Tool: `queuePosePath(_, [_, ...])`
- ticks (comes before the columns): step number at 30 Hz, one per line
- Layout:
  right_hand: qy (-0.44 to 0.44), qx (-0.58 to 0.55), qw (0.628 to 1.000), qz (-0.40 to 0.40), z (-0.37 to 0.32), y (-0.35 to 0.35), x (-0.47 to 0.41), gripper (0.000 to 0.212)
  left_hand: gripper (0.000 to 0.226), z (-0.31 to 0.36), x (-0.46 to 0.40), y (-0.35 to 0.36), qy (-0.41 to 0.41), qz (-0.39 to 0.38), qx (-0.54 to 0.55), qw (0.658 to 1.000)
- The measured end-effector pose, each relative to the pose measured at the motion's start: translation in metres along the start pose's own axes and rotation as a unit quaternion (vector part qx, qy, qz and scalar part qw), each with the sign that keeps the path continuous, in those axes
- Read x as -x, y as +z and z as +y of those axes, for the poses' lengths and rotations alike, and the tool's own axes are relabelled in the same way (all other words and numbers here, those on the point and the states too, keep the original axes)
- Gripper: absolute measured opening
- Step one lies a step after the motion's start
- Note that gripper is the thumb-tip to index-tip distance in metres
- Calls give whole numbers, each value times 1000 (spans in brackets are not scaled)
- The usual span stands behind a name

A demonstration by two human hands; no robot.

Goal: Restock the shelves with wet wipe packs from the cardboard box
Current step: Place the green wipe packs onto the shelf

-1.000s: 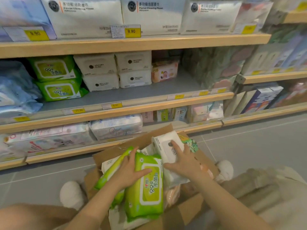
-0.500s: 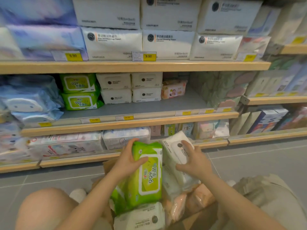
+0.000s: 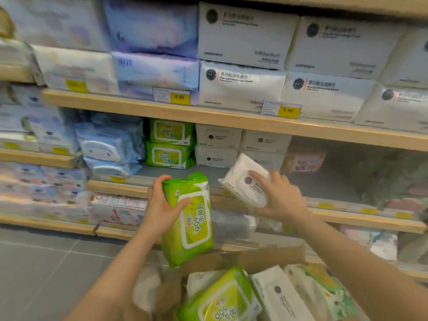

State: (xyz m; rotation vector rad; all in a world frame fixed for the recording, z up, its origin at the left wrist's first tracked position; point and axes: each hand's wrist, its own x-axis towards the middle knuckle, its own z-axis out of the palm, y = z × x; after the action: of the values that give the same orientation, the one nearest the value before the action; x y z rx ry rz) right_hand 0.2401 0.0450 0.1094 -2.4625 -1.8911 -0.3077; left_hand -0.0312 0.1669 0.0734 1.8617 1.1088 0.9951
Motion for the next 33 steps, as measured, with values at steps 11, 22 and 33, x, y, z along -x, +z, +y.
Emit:
queuePosePath(11, [-147,147,978,-6,-34,60,-169,92,67,-55,-58,-13,-14,46,-12,999])
queuePosePath(22, [-145,42,989,-7,-30,105,-189,72,66,-62,-53,-11,-25,40,-36,998])
queuePosePath(33, [-119,77,989,48,-45,135,-211,83,65,-70,-55,-8,-55,34,-39,997])
